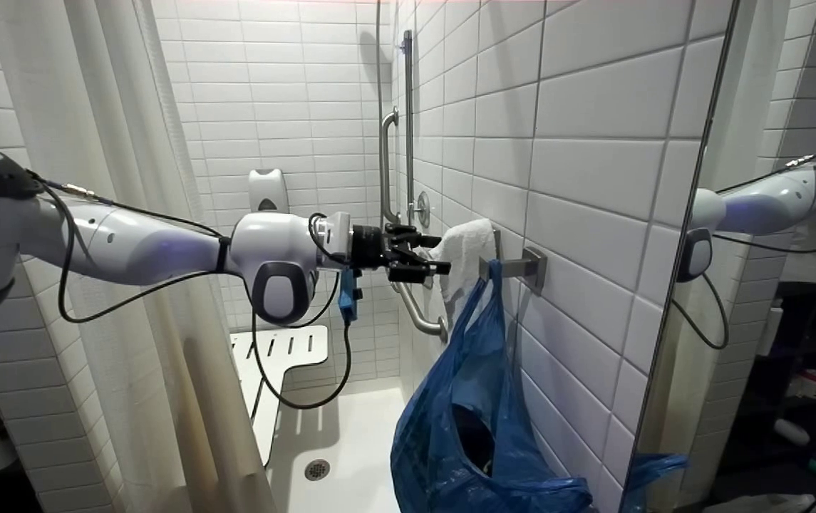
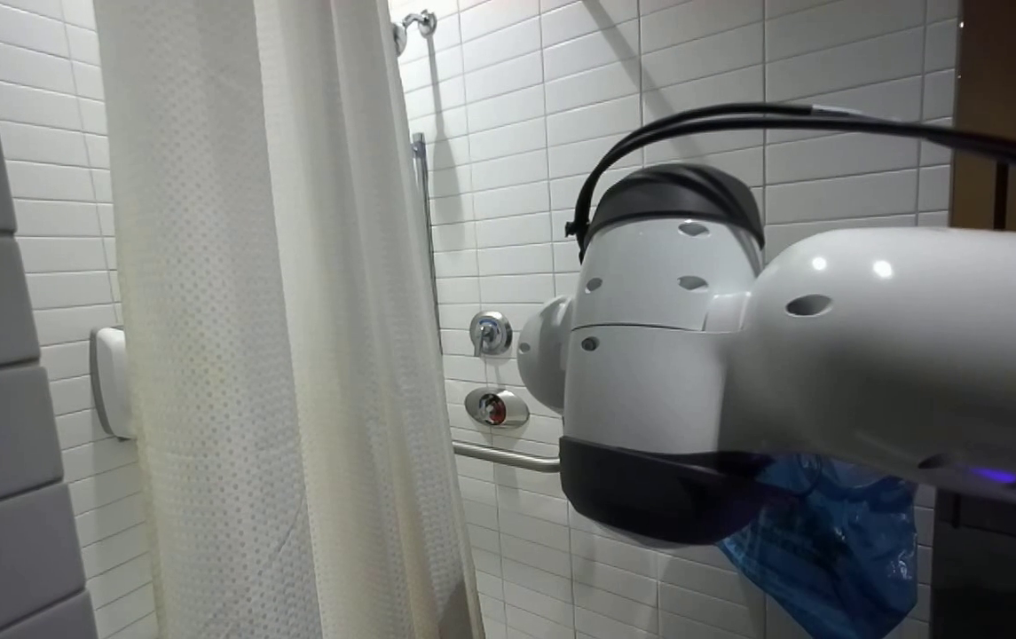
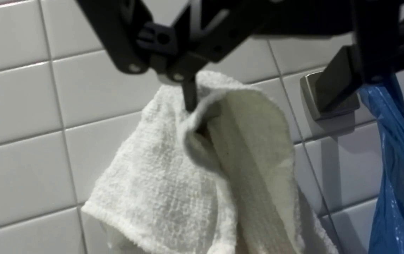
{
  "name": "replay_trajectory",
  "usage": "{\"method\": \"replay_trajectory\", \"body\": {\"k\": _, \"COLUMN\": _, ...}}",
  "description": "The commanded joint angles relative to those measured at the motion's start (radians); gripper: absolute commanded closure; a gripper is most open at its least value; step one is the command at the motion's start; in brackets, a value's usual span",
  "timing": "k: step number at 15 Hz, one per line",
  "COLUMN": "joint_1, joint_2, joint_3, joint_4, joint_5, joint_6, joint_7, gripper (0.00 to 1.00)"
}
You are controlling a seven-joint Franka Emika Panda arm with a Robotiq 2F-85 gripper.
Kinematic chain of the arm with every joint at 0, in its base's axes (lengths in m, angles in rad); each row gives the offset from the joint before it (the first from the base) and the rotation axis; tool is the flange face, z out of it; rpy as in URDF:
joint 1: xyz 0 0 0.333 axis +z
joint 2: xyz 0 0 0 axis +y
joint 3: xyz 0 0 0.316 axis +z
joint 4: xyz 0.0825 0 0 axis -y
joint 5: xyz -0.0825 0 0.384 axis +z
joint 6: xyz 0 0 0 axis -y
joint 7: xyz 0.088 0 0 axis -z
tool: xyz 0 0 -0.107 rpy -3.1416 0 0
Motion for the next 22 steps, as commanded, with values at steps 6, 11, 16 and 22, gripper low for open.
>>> {"method": "replay_trajectory", "body": {"k": 6, "joint_1": 0.007, "joint_2": 0.005, "joint_3": -0.023, "joint_4": 0.017, "joint_5": 0.009, "joint_6": -0.001, "joint_7": -0.003, "gripper": 0.86}}
{"method": "replay_trajectory", "body": {"k": 11, "joint_1": 0.010, "joint_2": 0.010, "joint_3": -0.028, "joint_4": 0.025, "joint_5": 0.019, "joint_6": 0.015, "joint_7": 0.007, "gripper": 1.00}}
{"method": "replay_trajectory", "body": {"k": 16, "joint_1": 0.010, "joint_2": 0.025, "joint_3": -0.035, "joint_4": 0.035, "joint_5": 0.098, "joint_6": 0.095, "joint_7": 0.028, "gripper": 0.98}}
{"method": "replay_trajectory", "body": {"k": 22, "joint_1": 0.003, "joint_2": -0.015, "joint_3": -0.080, "joint_4": 0.048, "joint_5": 0.122, "joint_6": 0.089, "joint_7": 0.037, "gripper": 0.98}}
